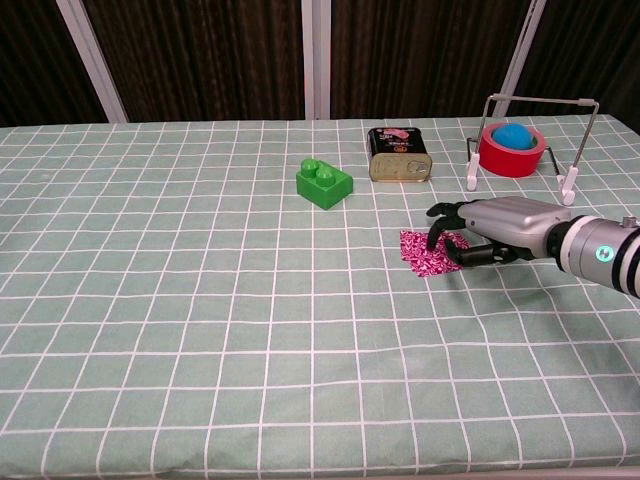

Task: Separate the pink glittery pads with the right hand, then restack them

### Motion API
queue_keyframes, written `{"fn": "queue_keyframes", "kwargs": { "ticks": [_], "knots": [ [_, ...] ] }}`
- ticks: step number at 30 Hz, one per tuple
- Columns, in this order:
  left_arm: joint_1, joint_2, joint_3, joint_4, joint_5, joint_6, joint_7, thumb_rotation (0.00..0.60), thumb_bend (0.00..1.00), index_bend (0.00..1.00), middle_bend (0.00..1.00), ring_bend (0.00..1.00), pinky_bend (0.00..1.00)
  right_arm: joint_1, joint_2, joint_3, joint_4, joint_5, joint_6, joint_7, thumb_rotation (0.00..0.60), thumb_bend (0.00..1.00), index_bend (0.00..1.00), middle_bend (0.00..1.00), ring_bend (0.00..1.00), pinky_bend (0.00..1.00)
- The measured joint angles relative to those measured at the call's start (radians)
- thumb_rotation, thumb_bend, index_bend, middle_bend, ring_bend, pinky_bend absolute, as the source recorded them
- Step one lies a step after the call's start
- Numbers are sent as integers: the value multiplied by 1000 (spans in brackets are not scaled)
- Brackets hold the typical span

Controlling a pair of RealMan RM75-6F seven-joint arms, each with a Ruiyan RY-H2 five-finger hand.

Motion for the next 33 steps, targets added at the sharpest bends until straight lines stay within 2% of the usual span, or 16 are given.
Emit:
{"fn": "queue_keyframes", "kwargs": {
  "ticks": [8,14,22,27,33],
  "knots": [
    [-2,0,1,2,2,-3,-1,600,30,176,150,116,127,-46,99,-58,-151,-18,46,-73,67,616,279,4,0,0],
    [-4,-5,2,5,4,-5,-4,600,30,176,150,115,127,-69,173,-68,-246,-11,96,-130,64,613,279,4,0,0],
    [3,-7,5,8,7,5,-15,600,30,176,150,115,127,-58,149,-44,-212,35,78,-151,64,613,279,4,0,0],
    [6,-7,8,12,8,8,-21,600,30,176,150,116,127,-58,127,-53,-188,41,67,-152,70,612,279,5,0,0],
    [10,-12,8,24,8,11,-31,600,30,176,150,116,127,-83,142,-78,-218,18,92,-137,65,613,279,5,0,0]
  ]
}}
